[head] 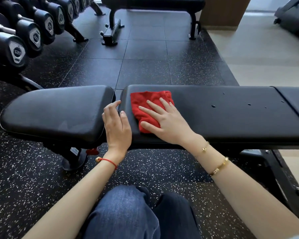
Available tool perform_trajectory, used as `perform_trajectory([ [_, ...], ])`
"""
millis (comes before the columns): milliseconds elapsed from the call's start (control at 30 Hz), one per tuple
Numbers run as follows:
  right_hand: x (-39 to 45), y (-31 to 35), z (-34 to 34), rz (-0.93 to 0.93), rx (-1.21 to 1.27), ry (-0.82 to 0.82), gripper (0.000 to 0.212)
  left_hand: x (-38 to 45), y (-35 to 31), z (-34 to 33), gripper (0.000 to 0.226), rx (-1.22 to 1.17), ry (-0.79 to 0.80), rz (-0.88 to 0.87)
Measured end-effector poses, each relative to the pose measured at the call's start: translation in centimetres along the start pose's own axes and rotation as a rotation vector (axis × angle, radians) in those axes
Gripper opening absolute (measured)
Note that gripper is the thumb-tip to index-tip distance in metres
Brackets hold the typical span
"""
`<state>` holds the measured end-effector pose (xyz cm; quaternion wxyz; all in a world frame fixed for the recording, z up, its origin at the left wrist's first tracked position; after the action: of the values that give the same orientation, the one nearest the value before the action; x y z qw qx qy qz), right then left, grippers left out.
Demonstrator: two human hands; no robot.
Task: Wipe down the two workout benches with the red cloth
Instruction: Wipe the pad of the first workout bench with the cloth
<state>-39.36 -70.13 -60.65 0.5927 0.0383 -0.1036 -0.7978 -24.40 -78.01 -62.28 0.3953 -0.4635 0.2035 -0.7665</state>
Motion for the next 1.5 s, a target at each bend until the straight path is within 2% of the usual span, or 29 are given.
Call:
perform_trajectory([
  [133, 0.8, -6.2, 1.3, -0.244, -0.029, 0.028, 0.060, -0.1, -0.6, -0.5, 0.031, 0.071, 0.089, -0.059],
  [200, 1.9, -6.6, 1.4, -0.326, -0.051, 0.019, 0.061, -0.2, -0.9, -0.6, 0.029, 0.109, 0.117, -0.076],
  [300, 1.8, -4.4, 0.9, -0.295, -0.058, -0.001, 0.062, -0.2, -1.1, -0.6, 0.027, 0.138, 0.128, -0.072],
  [400, -1.1, -2.7, 0.6, -0.142, -0.037, -0.021, 0.062, -0.2, -1.1, -0.6, 0.030, 0.152, 0.154, -0.077],
  [500, -4.0, -4.0, 1.0, -0.077, -0.039, -0.032, 0.064, -0.2, -0.9, -0.7, 0.029, 0.162, 0.181, -0.079],
  [667, -2.2, -10.1, 2.4, -0.319, -0.044, -0.009, 0.067, -0.2, -1.0, -0.8, 0.027, 0.176, 0.188, -0.081],
  [767, 1.7, -10.1, 2.3, -0.401, -0.075, 0.038, 0.065, -0.3, -1.0, -0.8, 0.026, 0.194, 0.176, -0.075],
  [933, 3.0, -4.4, 0.9, -0.238, -0.047, 0.047, 0.064, 0.2, -1.2, -0.5, 0.024, 0.229, 0.231, -0.111],
  [1033, 0.3, -4.1, 0.6, -0.128, -0.039, 0.014, 0.065, 0.9, -0.3, 1.8, 0.025, 0.301, 0.181, -0.179],
  [1133, 0.4, -5.5, 0.8, -0.158, -0.015, 0.033, 0.066, 1.4, 2.4, 4.9, 0.024, 0.418, 0.113, -0.187],
  [1300, 6.1, -3.4, 0.5, -0.261, -0.021, 0.065, 0.064, 1.3, 4.5, 6.0, 0.018, 0.391, 0.074, -0.111],
  [1400, 7.7, -0.1, -0.1, -0.195, -0.014, 0.093, 0.066, 1.3, 4.8, 6.0, 0.018, 0.364, 0.040, -0.090],
  [1500, 5.2, 3.2, -0.8, -0.032, -0.006, 0.053, 0.070, 1.3, 5.0, 5.9, 0.018, 0.393, 0.029, -0.094],
])
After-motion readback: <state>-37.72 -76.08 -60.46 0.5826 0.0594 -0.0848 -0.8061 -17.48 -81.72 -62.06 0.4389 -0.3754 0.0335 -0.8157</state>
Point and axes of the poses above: each hand's wrist, its own x-axis towards the middle knuckle, its own z-axis out of the back of the hand, y = z × x, the point moved 5 cm from there along x, towards the middle knuckle, and after that the axes turned 9 degrees about -z, right-handed, at the moved point
